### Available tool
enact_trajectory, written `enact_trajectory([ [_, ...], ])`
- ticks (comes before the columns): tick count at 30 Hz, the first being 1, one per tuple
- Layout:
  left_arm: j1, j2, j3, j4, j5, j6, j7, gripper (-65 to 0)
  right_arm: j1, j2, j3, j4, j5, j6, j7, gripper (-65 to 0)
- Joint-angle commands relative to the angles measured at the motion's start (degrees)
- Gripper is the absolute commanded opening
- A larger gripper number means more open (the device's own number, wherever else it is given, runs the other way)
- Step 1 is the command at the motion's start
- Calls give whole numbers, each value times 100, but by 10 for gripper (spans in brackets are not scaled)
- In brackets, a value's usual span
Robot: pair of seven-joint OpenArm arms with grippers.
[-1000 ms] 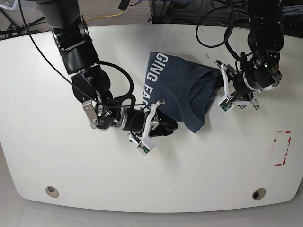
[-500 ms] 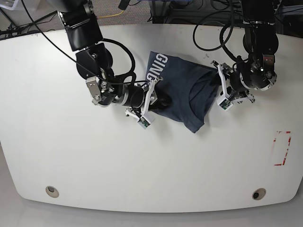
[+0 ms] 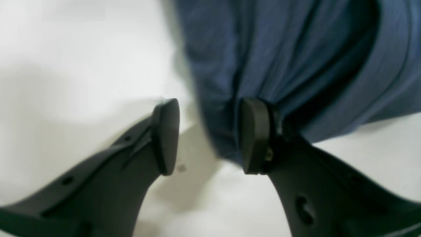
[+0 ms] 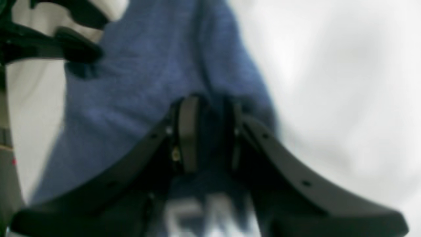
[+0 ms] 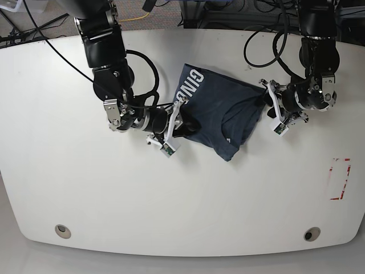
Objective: Fold the T-shirt properly
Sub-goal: 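Release the bundle with both grippers and lift them slightly, then grasp the bundle edges with both grippers and rotate it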
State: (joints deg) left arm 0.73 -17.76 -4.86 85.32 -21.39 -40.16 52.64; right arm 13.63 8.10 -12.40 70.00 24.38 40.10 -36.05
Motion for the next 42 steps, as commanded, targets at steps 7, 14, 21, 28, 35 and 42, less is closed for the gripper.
enact_trajectory([
  [7, -245, -312, -37, 334, 130, 16, 85, -382, 92, 390, 480, 715, -43, -10, -408, -526],
  [14, -324, -277, -37, 1020, 130, 16, 551, -382, -145, 364, 594, 1805, -43, -10, -1023, -526],
  [21, -280, -268, -46, 1565, 130, 16, 604, -382, -295, -155, 577, 2323, -95, -10, -1410, -526],
  [28, 45, -83, -28, 2347, 130, 16, 736, -382, -303, -296, 577, 1884, -95, -10, -1366, -526],
  [35, 432, 312, 7, 2479, 165, 16, 736, -382, -268, -181, 568, 1137, -104, -10, -751, -526],
  [42, 933, 321, -46, 2277, 253, 16, 736, -382, -251, -155, 216, 803, -113, -10, -302, -526],
])
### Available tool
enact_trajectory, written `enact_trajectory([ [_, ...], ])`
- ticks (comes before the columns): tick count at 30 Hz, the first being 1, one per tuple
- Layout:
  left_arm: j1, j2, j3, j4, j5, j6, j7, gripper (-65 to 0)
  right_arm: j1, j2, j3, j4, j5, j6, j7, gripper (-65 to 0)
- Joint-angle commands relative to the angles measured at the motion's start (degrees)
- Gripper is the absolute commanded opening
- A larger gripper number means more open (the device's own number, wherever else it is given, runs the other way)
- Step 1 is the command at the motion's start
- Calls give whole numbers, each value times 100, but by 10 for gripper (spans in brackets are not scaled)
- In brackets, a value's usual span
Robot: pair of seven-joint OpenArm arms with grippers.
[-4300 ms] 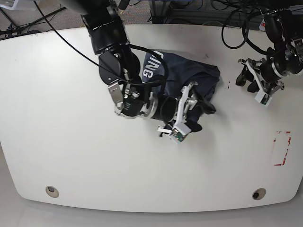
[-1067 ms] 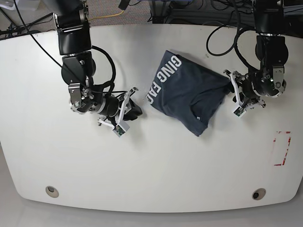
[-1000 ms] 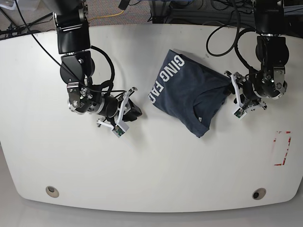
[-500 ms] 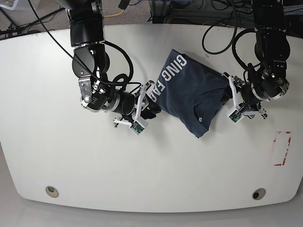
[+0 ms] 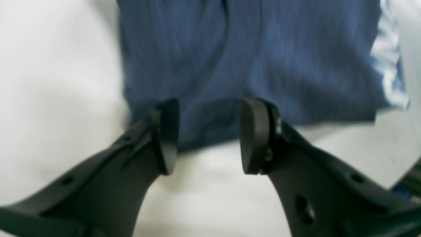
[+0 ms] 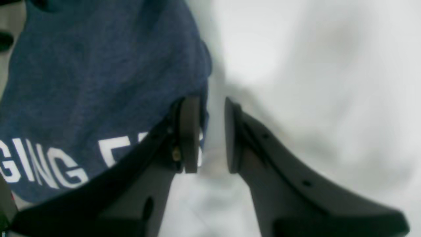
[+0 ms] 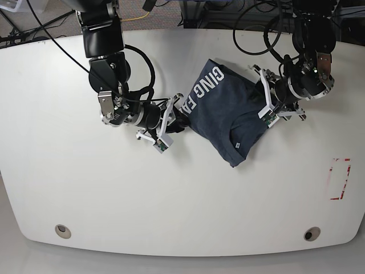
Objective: Fold the T-shirt properly
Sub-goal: 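Grasp the bundle edges with both grippers and rotate it, then grasp the printed edge of the bundle with both grippers and square it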
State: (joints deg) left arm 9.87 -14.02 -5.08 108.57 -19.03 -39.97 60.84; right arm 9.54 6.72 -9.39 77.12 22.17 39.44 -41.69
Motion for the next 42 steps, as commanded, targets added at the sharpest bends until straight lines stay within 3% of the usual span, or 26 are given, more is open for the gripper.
enact_trajectory([
  [1, 37, -53, -24, -145, 140, -3, -84, -382, 158, -17, -138, 81, 82, 56, 297, -526],
  [5, 2, -44, -15, -629, 580, -3, -110, -382, 123, -52, -147, 81, -305, 56, 305, -526],
  [15, -1431, -44, 47, -2044, 588, -3, -110, -382, -202, 106, -138, 389, -525, 56, 305, -526],
  [23, -2530, -44, 864, -2985, 588, -3, -427, -382, -853, 176, -173, 1048, -525, 56, 279, -526],
  [28, -2618, -26, 1146, -2897, 588, -3, -515, -382, -1108, -70, -279, 1312, -551, 56, 279, -526],
  [33, -2653, -79, 1110, -2378, 597, -3, -515, -382, -1222, -87, -296, 1743, -648, 56, 33, -528],
  [36, -2626, -484, 1102, -1789, 588, -3, -339, -382, -1213, -61, -270, 2130, -648, 56, -319, -528],
  [42, -2055, -598, 794, -532, 615, -3, 57, -382, -1143, 62, 398, 2754, -604, 56, -776, -526],
])
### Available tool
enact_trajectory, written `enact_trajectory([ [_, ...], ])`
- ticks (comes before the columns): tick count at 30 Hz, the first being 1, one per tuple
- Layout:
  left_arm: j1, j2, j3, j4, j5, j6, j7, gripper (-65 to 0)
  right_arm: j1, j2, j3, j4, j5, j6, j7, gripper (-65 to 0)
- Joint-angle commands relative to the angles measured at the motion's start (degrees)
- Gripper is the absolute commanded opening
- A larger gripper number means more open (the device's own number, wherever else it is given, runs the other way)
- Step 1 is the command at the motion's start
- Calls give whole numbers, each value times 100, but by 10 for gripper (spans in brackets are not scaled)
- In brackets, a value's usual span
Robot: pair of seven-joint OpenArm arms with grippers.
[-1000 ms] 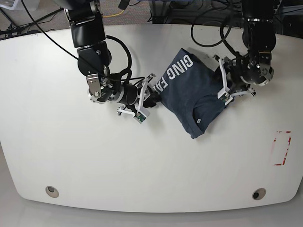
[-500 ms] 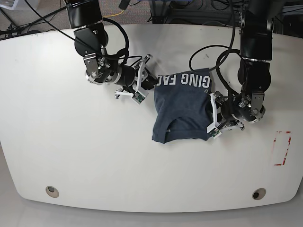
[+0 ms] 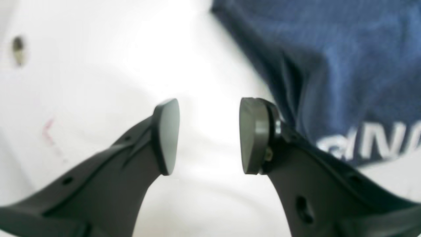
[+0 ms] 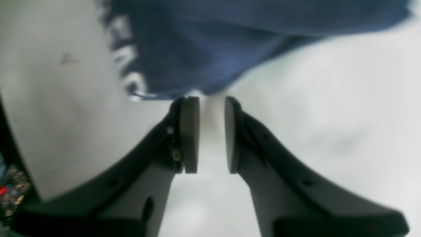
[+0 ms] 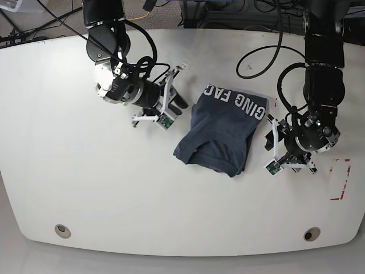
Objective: Fold the T-shirt properly
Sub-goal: 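Grasp the printed edge of the bundle with both grippers and square it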
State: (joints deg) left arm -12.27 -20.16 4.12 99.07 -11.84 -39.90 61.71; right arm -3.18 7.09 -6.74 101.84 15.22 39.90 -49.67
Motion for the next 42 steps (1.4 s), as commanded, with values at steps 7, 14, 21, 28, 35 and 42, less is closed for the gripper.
enact_trajectory([
  [7, 994, 342, -328, 823, -104, -10, 13, -382, 683, -81, 380, 378, 126, 10, -444, -526],
  [14, 1698, 465, -337, 823, -96, -10, -215, -382, 797, -608, 301, 343, 777, 10, -620, -525],
  [21, 1979, 465, -346, 586, -78, -10, -813, -382, 815, -1004, -104, -52, 821, 10, -646, -525],
  [28, 1944, 535, -671, 208, -87, -10, -822, -382, 1149, -951, -499, -1433, 821, 10, -48, -526],
  [35, 1944, 553, -671, -232, -87, -10, -892, -382, 1729, -467, -526, -2259, 821, 10, 418, -526],
  [42, 1988, 553, -654, -285, -87, -10, -919, -382, 2344, 60, -526, -2725, 864, 10, 646, -526],
])
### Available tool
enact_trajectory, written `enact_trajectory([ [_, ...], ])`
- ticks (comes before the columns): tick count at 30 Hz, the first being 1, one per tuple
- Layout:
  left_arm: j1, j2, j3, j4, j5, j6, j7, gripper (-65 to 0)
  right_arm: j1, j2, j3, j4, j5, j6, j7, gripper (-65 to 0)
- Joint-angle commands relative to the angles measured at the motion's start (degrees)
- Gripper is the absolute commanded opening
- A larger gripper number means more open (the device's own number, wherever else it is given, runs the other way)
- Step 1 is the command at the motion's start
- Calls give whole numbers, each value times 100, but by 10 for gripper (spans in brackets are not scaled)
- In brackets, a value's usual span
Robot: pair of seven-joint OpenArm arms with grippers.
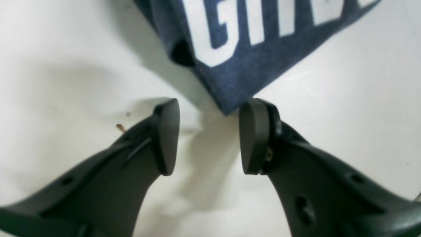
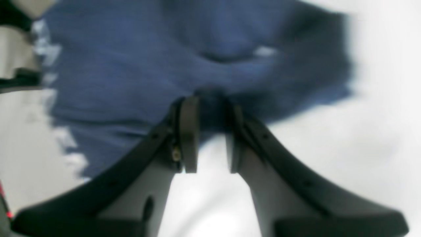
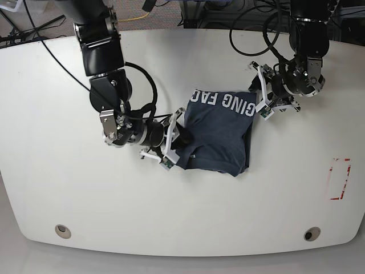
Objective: Fold the T-shirt properly
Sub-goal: 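Grasp the printed edge of the bundle with both grippers and square it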
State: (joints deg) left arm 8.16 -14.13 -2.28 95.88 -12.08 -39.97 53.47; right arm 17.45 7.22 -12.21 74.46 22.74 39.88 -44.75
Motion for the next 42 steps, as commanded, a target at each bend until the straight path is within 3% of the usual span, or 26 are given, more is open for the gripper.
enact_trajectory([
  [1, -56, -51, -13, 17, -80, -3, -95, -382, 334, 82, 21, -4, 113, 12, 154, -526],
  [5, -56, -51, -40, 166, -107, -3, -95, -382, 413, 108, 30, 207, 121, 12, 93, -526],
  [11, 137, -51, -49, 1133, -107, -3, -86, -382, 176, 117, 30, 1086, 121, 12, -593, -526],
  [15, 129, -24, -57, 1547, -107, -3, -86, -382, -202, -59, 30, 1649, 121, 12, -672, -526],
  [22, -381, 556, -383, 1520, -54, -3, -86, -382, -844, -129, 12, 2018, 121, 12, -883, -526],
  [26, -847, 714, -383, 940, -54, -3, -86, -382, -1002, -349, 30, 1992, 69, 12, -874, -526],
  [32, -1515, 890, -383, -370, -54, -3, -103, -382, -994, -375, 30, 1614, 69, 12, -690, -526],
  [38, -1937, 811, -418, -1442, -72, -3, -121, -382, -1011, -322, 12, 1253, 69, 12, -382, -526],
  [42, -1990, 591, -418, -1530, -98, -3, -218, -382, -1020, -67, 3, 1245, 113, 12, -285, -526],
])
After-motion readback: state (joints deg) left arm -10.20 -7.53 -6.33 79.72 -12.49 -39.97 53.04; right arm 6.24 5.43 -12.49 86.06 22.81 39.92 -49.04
